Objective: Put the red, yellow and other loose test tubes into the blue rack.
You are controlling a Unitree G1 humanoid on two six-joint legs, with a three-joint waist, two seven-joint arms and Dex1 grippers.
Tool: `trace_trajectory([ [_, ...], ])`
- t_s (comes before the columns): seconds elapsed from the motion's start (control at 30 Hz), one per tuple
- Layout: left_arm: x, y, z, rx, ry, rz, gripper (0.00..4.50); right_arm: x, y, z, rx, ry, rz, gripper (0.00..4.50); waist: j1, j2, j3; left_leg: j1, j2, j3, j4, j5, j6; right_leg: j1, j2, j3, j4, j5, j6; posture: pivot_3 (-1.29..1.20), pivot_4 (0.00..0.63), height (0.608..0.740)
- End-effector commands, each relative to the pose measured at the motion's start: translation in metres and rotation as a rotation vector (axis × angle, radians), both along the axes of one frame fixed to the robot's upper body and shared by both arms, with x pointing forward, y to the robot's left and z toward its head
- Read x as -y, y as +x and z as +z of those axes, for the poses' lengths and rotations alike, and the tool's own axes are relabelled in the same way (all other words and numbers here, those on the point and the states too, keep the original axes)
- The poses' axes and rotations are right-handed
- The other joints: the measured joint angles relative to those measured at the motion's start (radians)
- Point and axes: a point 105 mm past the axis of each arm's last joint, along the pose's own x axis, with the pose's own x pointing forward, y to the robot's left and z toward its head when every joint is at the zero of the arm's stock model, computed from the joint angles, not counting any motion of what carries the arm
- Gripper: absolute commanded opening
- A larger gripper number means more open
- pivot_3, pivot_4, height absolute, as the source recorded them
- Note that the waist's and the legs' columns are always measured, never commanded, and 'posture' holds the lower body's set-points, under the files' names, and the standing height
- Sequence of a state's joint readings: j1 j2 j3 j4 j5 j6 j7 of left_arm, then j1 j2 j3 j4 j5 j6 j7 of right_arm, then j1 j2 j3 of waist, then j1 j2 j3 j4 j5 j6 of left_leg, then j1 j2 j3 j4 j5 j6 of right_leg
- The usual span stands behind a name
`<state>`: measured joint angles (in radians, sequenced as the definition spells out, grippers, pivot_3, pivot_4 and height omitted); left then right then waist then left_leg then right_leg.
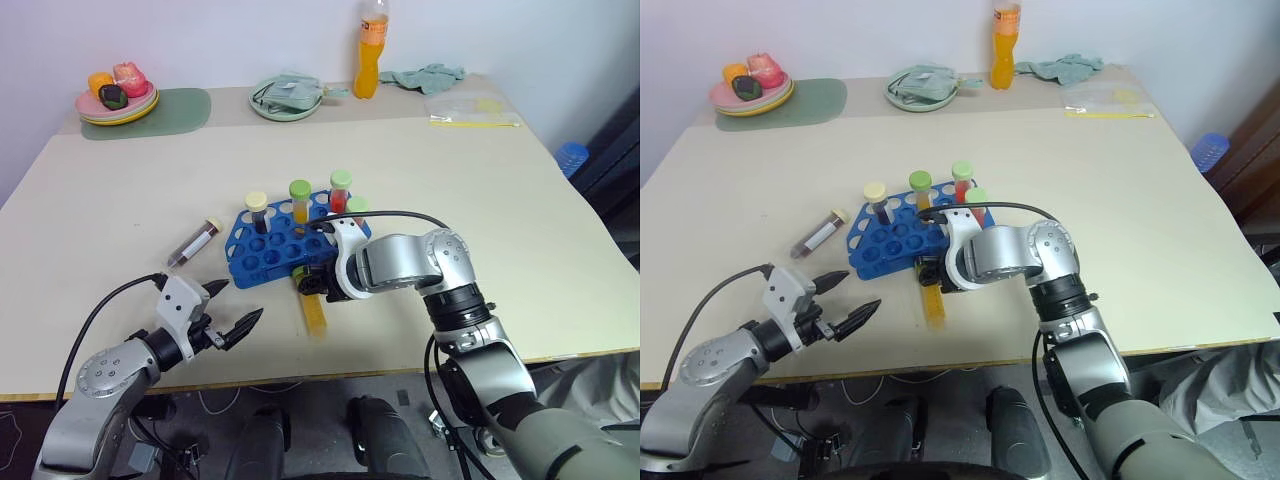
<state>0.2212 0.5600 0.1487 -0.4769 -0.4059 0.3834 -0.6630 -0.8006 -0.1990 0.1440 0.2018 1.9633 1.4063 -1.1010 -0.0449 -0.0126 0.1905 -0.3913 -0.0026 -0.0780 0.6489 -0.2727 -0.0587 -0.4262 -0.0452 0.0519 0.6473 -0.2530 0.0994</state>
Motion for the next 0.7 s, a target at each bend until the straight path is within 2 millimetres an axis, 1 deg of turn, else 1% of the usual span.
trace_trajectory([
  [0.03,0.004,-0.006,0.017,0.054,-0.014,-0.039,4.50,0.003,-0.015,0.032,0.102,0.153,0.188,0.76,0.001,0.000,0.000,0.000,0.000,0.000,0.000,0.000,0.000,0.000,0.000,0.000,0.000,0.000,0.000,0.00,0.150,0.740],
  [0.1,0.000,-0.006,0.022,0.065,-0.032,-0.023,4.50,0.010,-0.022,0.055,0.201,0.219,0.251,0.76,0.001,0.001,0.001,-0.001,0.000,0.000,0.000,0.000,0.000,0.000,0.000,0.000,-0.001,0.000,0.000,0.00,0.150,0.740],
  [0.13,-0.002,-0.005,0.024,0.067,-0.037,-0.011,4.50,0.014,-0.024,0.065,0.251,0.224,0.262,0.76,0.001,0.001,0.001,-0.001,0.000,0.000,0.000,0.000,0.000,0.000,0.000,0.000,-0.001,0.000,0.000,0.00,0.150,0.740],
  [0.17,-0.004,-0.005,0.024,0.066,-0.034,-0.002,4.50,0.017,-0.023,0.079,0.336,0.247,0.249,0.76,0.000,0.001,0.001,-0.001,0.000,0.000,0.000,0.000,0.001,0.000,0.000,0.000,-0.001,0.000,0.000,0.00,0.150,0.740],
  [0.23,-0.007,-0.006,0.023,0.062,-0.024,0.004,4.50,0.021,-0.019,0.103,0.483,0.312,0.206,0.76,-0.004,0.001,0.001,0.000,0.001,0.000,-0.001,0.000,0.001,0.000,0.001,0.000,-0.001,0.000,0.000,0.00,0.150,0.740],
  [0.3,-0.006,-0.005,0.023,0.062,-0.022,0.005,4.50,0.027,-0.011,0.126,0.657,0.372,0.149,0.76,-0.003,0.001,0.001,0.000,0.001,0.000,-0.001,0.000,0.001,0.000,0.002,0.000,-0.001,0.000,0.000,0.00,0.150,0.740],
  [0.37,0.000,-0.002,0.026,0.070,-0.032,-0.004,4.50,0.035,0.001,0.142,0.911,0.351,0.087,0.76,0.003,0.001,0.001,0.000,0.001,0.000,-0.001,0.000,0.001,0.000,0.001,0.000,-0.001,0.000,0.000,0.00,0.150,0.740],
  [0.4,0.001,0.000,0.027,0.073,-0.035,-0.007,4.50,0.037,0.002,0.144,0.994,0.339,0.088,0.76,0.008,0.000,0.001,0.000,0.001,0.000,0.000,0.000,0.001,0.000,0.001,0.000,-0.001,-0.001,0.000,0.00,0.150,0.740],
  [0.43,0.003,0.001,0.029,0.077,-0.037,-0.010,4.50,0.035,0.004,0.141,1.098,0.300,0.102,0.76,0.008,0.000,0.000,-0.001,0.000,0.000,0.000,0.000,0.001,0.000,0.000,-0.001,-0.002,-0.001,0.001,0.00,0.150,0.740],
  [0.47,0.004,0.002,0.029,0.080,-0.038,-0.011,4.50,0.033,0.004,0.138,1.164,0.277,0.124,0.76,0.008,-0.001,0.000,-0.001,0.000,0.000,0.000,0.000,0.001,0.000,0.000,-0.001,-0.003,-0.001,0.001,0.00,0.150,0.740],
  [0.53,0.009,0.005,0.031,0.088,-0.042,-0.017,4.50,0.027,0.007,0.126,1.279,0.280,0.104,0.76,0.004,-0.001,0.000,0.000,0.000,0.001,0.000,0.000,0.001,0.000,-0.001,0.000,-0.003,-0.001,0.001,0.00,0.150,0.740],
  [0.6,0.012,0.007,0.033,0.092,-0.048,-0.022,4.50,0.023,0.010,0.116,1.334,0.289,0.075,0.76,-0.001,-0.001,0.000,0.000,0.000,0.001,-0.001,0.000,0.001,0.000,0.000,0.000,-0.003,-0.001,0.001,0.00,0.150,0.740],
  [0.7,0.015,0.007,0.035,0.093,-0.053,-0.029,4.50,0.015,0.011,0.099,1.389,0.303,0.093,0.76,-0.001,0.000,0.001,0.000,0.000,0.001,-0.001,0.000,0.000,-0.001,0.000,0.001,0.000,-0.001,0.001,0.00,0.150,0.740],
])
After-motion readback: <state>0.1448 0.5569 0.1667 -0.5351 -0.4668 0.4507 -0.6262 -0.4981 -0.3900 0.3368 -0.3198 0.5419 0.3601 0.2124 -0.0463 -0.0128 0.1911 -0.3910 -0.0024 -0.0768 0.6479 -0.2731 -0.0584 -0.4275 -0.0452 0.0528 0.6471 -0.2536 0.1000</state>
